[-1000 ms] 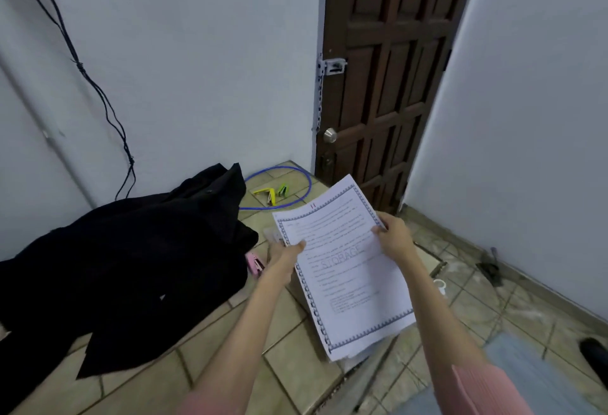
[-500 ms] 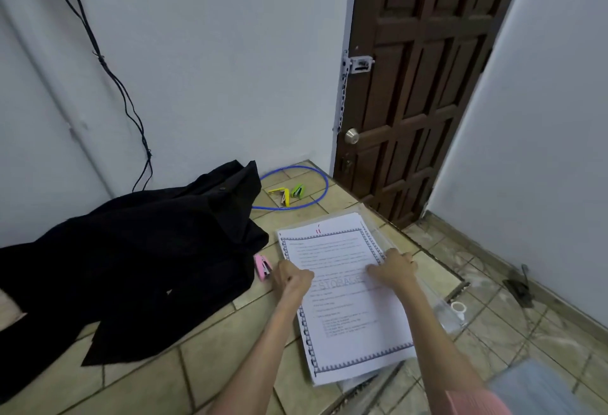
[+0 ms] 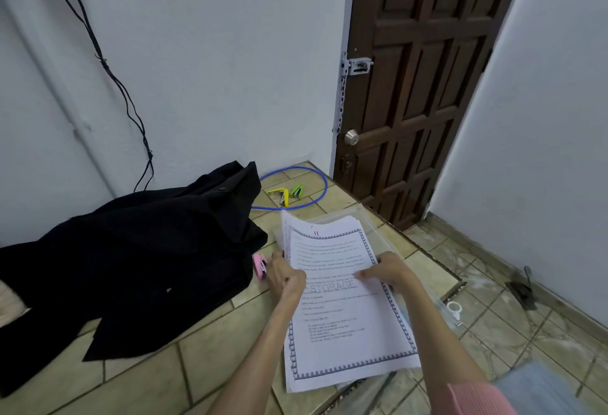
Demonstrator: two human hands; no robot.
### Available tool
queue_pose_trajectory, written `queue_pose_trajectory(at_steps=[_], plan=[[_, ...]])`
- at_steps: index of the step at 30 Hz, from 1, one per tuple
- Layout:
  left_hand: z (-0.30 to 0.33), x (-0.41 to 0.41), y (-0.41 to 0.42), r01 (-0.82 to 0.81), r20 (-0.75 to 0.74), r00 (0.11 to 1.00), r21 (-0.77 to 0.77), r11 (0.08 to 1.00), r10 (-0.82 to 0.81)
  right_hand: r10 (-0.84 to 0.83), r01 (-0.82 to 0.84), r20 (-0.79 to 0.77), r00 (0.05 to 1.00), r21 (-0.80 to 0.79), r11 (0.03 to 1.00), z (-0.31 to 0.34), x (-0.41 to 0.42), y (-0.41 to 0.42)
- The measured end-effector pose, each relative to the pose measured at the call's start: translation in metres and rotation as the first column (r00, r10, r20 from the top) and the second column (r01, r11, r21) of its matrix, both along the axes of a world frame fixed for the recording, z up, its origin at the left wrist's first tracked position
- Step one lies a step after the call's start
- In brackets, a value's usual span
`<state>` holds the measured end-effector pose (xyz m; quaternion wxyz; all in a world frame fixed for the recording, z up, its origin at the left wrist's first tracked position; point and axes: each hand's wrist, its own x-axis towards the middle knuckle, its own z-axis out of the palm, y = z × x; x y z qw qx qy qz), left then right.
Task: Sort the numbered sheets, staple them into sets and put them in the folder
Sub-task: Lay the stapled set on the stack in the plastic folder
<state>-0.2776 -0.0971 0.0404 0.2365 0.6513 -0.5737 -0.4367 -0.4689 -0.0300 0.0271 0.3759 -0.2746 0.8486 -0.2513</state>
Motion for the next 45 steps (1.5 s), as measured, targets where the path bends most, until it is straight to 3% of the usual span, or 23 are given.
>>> queue_pose_trajectory(at_steps=[3, 7, 10, 13, 18, 23, 25, 29, 33, 39, 45], plan=[[0.013, 0.003, 0.002, 0.133, -0.184, 0.975, 0.017, 0.991, -0.127, 0.008, -0.001, 0.084, 0.996, -0.076, 0.997, -0.003, 0.001, 0.004], [0.032, 0.028, -0.009, 0.279, -0.520, 0.838, 0.151, 0.948, -0.164, 0.043, 0.030, 0.264, 0.964, -0.266, 0.963, 0.017, 0.008, 0.017], [0.052, 0.061, -0.013, 0.306, -0.679, 0.721, 0.132, 0.943, -0.138, 0.203, 0.092, 0.540, 0.817, -0.469, 0.878, 0.036, 0.024, 0.020], [0.074, 0.101, -0.008, 0.168, -0.663, 0.736, -0.022, 0.985, -0.141, 0.387, -0.008, 0.585, 0.712, -0.545, 0.838, 0.053, 0.064, 0.008], [0.096, 0.187, 0.013, -0.204, -0.594, 0.804, -0.298, 0.933, -0.014, 0.409, -0.053, 0.360, 0.838, -0.694, 0.718, 0.074, 0.168, -0.031], [0.105, 0.261, 0.029, -0.435, -0.595, 0.792, -0.394, 0.810, 0.137, 0.529, -0.138, 0.256, 0.809, -0.792, 0.595, 0.082, 0.252, -0.043], [0.097, 0.287, 0.034, -0.460, -0.562, 0.806, -0.396, 0.795, 0.187, 0.571, -0.168, 0.260, 0.778, -0.791, 0.589, 0.071, 0.272, -0.041], [0.067, 0.323, 0.038, -0.358, -0.425, 0.882, -0.326, 0.875, 0.202, 0.607, -0.254, 0.261, 0.751, -0.735, 0.629, 0.046, 0.293, -0.035], [0.054, 0.330, 0.039, -0.303, -0.402, 0.897, -0.258, 0.918, 0.183, 0.592, -0.235, 0.300, 0.748, -0.714, 0.659, 0.037, 0.298, -0.033], [0.038, 0.329, 0.043, -0.384, -0.460, 0.843, -0.154, 0.910, 0.278, 0.571, -0.209, 0.288, 0.769, -0.730, 0.651, 0.031, 0.307, -0.026], [0.038, 0.327, 0.042, -0.475, -0.516, 0.796, -0.209, 0.855, 0.316, 0.577, -0.212, 0.262, 0.773, -0.751, 0.625, 0.038, 0.315, -0.034]])
